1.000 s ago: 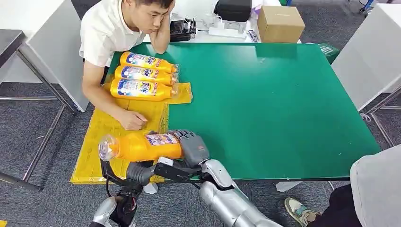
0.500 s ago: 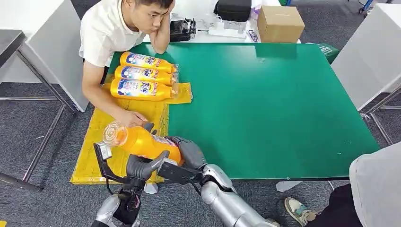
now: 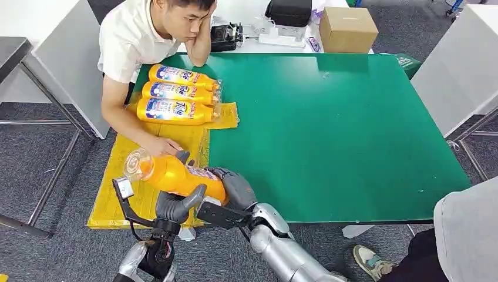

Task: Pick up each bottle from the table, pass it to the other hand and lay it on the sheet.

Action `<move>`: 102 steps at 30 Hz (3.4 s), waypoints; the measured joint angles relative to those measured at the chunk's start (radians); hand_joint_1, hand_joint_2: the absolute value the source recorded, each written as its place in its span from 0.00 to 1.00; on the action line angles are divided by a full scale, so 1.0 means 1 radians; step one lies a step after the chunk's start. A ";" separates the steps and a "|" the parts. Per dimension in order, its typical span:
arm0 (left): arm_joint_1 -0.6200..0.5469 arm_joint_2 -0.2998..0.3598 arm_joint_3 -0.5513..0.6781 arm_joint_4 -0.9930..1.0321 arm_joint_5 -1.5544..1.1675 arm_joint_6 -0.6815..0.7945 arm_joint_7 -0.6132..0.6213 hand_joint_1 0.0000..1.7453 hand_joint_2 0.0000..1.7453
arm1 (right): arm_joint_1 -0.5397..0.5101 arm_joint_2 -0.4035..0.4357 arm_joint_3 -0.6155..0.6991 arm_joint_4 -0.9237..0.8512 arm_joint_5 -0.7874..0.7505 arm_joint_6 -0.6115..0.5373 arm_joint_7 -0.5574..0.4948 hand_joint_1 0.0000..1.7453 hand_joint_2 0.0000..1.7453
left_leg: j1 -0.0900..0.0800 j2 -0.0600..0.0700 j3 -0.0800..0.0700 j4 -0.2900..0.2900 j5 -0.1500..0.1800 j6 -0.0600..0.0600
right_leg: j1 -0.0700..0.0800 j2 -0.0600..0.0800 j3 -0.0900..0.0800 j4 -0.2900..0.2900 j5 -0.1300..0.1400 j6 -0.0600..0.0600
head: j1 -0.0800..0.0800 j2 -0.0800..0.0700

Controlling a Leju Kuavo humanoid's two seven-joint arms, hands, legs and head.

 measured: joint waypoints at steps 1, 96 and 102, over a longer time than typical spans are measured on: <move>-0.001 0.002 -0.001 0.000 -0.024 0.006 0.016 1.00 1.00 | 0.000 0.001 0.004 0.004 0.018 -0.020 0.011 1.00 1.00 | 0.000 0.000 0.000 0.000 0.000 0.000 | 0.000 0.000 0.000 0.000 0.000 0.000 | 0.000 0.000; -0.850 0.096 -0.069 1.034 -1.510 -0.036 0.295 0.31 1.00 | 0.240 0.002 0.008 -0.403 -0.268 0.074 -0.258 0.00 0.00 | 0.000 -0.002 -0.001 0.000 0.003 -0.001 | 0.000 -0.002 0.000 0.002 0.003 -0.002 | 0.000 0.000; -0.853 0.093 -0.048 1.052 -1.484 -0.048 0.269 0.00 1.00 | 0.237 0.002 0.014 -0.403 -0.274 0.067 -0.264 0.00 0.00 | 0.001 -0.002 -0.001 0.000 0.003 -0.001 | 0.000 -0.001 0.000 0.002 0.003 -0.003 | 0.000 0.000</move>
